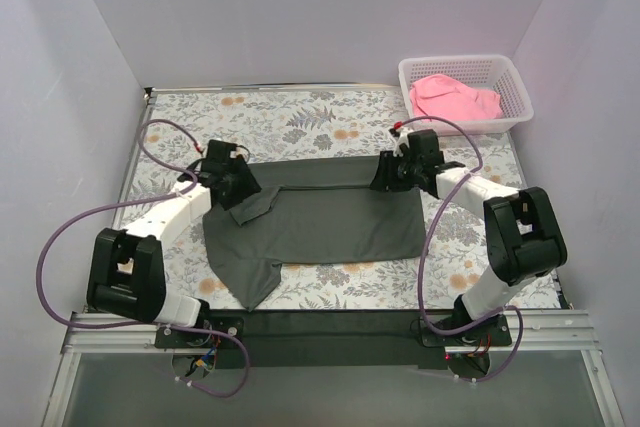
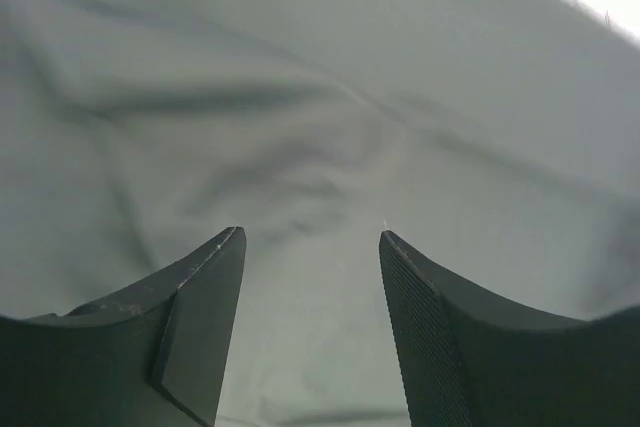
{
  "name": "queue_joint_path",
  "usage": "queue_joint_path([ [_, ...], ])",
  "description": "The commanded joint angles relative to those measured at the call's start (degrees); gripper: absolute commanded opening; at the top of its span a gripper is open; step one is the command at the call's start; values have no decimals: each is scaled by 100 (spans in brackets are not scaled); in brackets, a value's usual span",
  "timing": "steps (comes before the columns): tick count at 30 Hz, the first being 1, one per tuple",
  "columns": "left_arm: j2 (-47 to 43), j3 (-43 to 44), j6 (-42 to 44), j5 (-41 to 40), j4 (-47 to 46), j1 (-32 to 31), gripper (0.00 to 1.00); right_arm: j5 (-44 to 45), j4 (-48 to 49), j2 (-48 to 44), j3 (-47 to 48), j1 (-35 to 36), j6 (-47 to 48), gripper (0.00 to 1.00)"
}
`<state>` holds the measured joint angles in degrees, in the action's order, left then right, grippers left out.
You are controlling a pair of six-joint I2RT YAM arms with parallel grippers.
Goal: Fold and stack the t-shirts
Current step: Fold the tshirt
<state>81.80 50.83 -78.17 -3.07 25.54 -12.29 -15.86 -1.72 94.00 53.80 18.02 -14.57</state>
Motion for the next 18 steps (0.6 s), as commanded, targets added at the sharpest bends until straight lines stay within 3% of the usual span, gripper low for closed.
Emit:
queue_joint_path([
  [1,-296,-12,346,-782,214,-755,53,-172,40,-478,-264,315,59,44],
  [10,107,182,-285,-1072,206,-1609,53,-137,66,-1357,-1047,562,-143,69],
  [18,670,278,-708,-1301,-190,-1697,54,-198,119,-1656,-1214,589,-161,78],
])
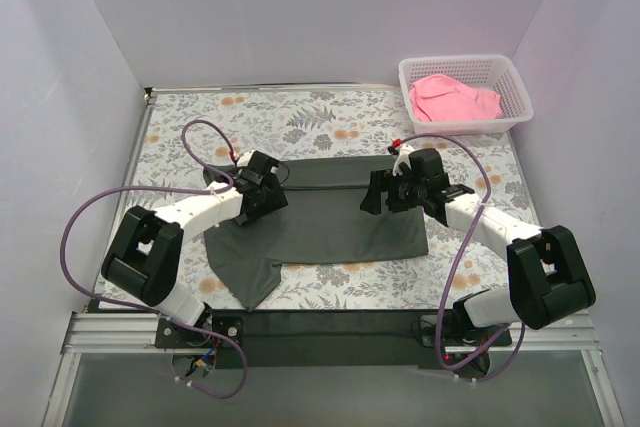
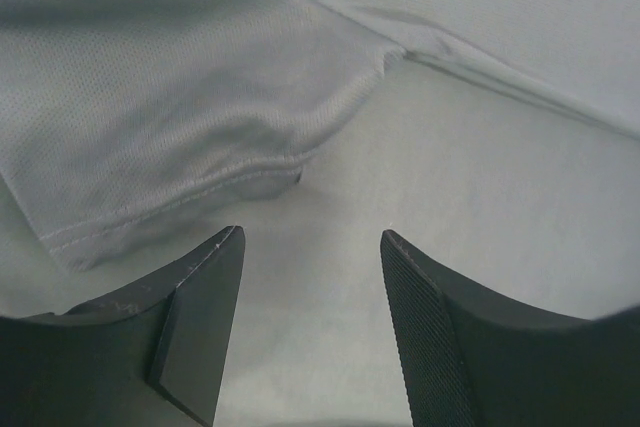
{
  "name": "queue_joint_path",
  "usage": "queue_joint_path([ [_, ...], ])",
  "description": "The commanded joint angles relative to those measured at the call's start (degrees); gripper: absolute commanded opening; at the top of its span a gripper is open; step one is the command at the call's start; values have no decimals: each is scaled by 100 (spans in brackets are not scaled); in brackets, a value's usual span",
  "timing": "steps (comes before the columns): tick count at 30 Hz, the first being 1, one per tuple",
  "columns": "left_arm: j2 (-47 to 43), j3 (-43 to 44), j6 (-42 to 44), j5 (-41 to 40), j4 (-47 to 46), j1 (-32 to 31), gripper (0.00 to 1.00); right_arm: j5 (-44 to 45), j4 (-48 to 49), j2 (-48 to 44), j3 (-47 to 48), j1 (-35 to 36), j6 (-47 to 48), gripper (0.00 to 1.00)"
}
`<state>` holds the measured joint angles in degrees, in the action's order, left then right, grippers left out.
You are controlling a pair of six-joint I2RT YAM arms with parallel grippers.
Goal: Fold and stack the t-shirts
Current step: Fold the tshirt
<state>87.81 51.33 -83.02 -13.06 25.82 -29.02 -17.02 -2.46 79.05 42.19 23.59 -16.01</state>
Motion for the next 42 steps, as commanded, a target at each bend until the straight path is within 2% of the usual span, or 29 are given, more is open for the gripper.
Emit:
queue_joint_path([
  [1,104,315,-223,-337,-236,-17,53,-83,193,-170,-80,31,-16,78],
  [13,711,632,-232,-293,-350,-16,46,14,193,-188,-194,31,-25,78],
  [32,1168,1124,330,-1076,-394,19,46,-30,193,-144,-264,31,-7,78],
  [42,923,985,901,-1401,-359,19,46,-100,360,-144,-300,31,10,78],
])
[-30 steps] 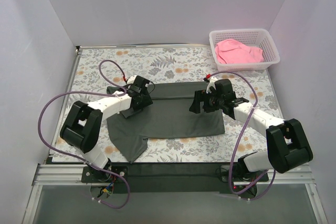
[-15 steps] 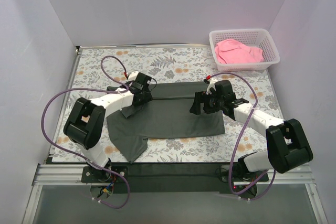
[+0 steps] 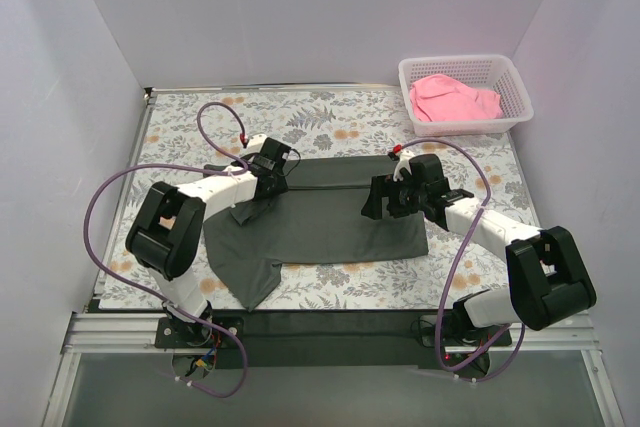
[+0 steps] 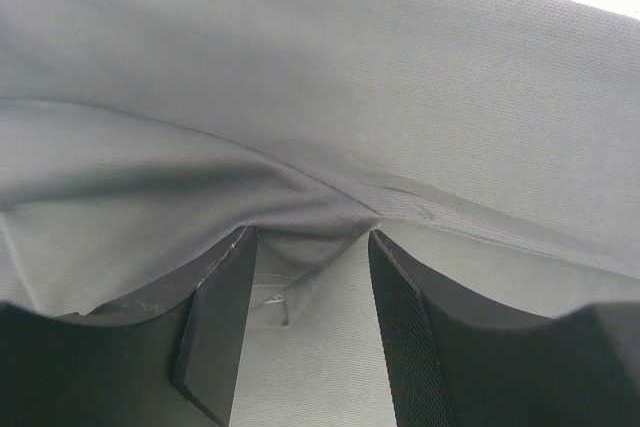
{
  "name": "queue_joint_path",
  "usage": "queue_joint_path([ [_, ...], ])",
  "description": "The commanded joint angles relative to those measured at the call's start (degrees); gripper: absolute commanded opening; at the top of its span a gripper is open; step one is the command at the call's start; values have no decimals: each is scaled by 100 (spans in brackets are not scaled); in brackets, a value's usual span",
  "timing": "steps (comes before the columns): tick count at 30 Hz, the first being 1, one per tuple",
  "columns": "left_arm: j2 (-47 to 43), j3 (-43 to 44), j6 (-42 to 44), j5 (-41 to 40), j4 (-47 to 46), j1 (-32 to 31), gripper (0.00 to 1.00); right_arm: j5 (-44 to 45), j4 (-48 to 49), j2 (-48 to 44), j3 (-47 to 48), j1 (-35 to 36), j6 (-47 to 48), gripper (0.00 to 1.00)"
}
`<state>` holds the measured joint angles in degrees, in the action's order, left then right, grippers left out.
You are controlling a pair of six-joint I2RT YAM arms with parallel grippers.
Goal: Fold and stack the t-shirts
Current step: Fold the tshirt
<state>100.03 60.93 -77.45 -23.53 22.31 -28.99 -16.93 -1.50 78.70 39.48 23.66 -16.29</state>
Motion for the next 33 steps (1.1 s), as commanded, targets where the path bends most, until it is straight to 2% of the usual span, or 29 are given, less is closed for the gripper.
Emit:
queue_joint_path([
  [1,-343,-19,414,-398,-16,25,46,-135,290,-109,-37,25,39,78],
  [10,-519,-151,1179,-644,19,8,47,-276,747,180,172,358,21,77],
  [17,-878,-415,1627,-556,37,-27,52,356,1090,1093,1042,1358,363,73],
  [22,-1433,-713,1137,-803,405,104,56,857,1450,2050,1991,1913,627,63],
  [28,-1811,-1196,784,67,442,789,56,1007,1697,3097,2949,2555,1101,43],
  [33,-1689,-1242,819,322,274,1150,56,1077,1740,3652,3443,2837,1357,41],
])
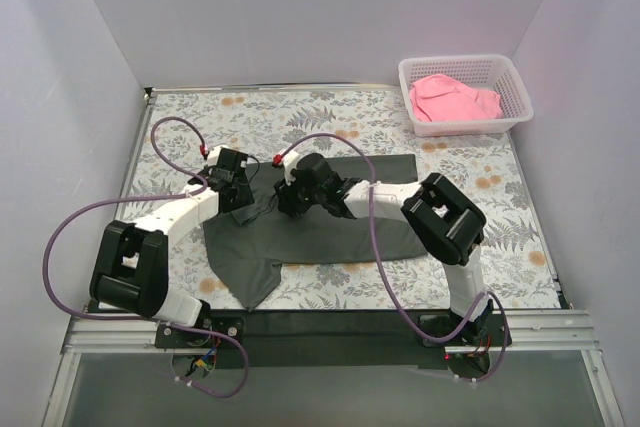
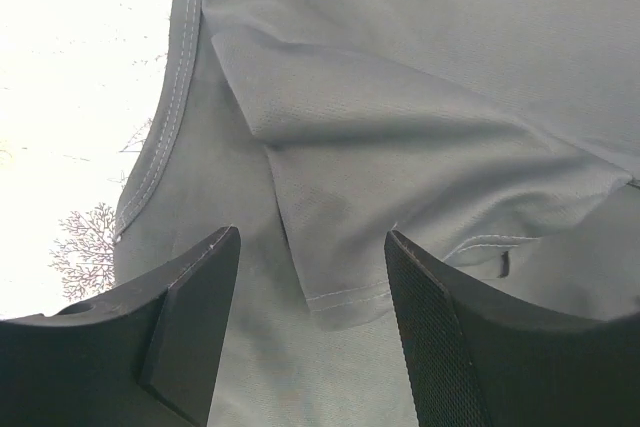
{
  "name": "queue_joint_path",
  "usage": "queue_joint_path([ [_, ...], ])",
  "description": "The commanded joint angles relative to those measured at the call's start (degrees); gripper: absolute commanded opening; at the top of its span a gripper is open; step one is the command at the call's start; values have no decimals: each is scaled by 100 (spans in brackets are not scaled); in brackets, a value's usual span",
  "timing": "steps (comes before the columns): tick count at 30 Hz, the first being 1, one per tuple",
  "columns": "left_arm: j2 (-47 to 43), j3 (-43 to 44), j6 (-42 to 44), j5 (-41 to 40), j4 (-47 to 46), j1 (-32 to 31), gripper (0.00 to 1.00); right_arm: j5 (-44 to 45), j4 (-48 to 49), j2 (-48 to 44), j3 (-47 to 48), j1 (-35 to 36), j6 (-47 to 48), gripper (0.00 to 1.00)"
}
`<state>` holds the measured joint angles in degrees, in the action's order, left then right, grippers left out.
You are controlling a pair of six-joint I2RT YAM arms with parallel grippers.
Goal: Fold and stack the t-shirts
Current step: Fold the tshirt
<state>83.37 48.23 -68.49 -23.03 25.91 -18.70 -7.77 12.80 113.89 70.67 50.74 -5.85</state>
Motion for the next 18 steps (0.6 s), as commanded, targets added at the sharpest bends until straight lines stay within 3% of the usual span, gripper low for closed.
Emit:
queue_joint_path([
  [1,38,177,-94,394,-78,182,56,205,320,238,411,207,338,41],
  [8,662,705,-305,615,-7,525,54,653,469,503,649,375,444,41],
  [18,996,697,-306,633,-51,595,52,1269,540,722,825,489,541,43],
])
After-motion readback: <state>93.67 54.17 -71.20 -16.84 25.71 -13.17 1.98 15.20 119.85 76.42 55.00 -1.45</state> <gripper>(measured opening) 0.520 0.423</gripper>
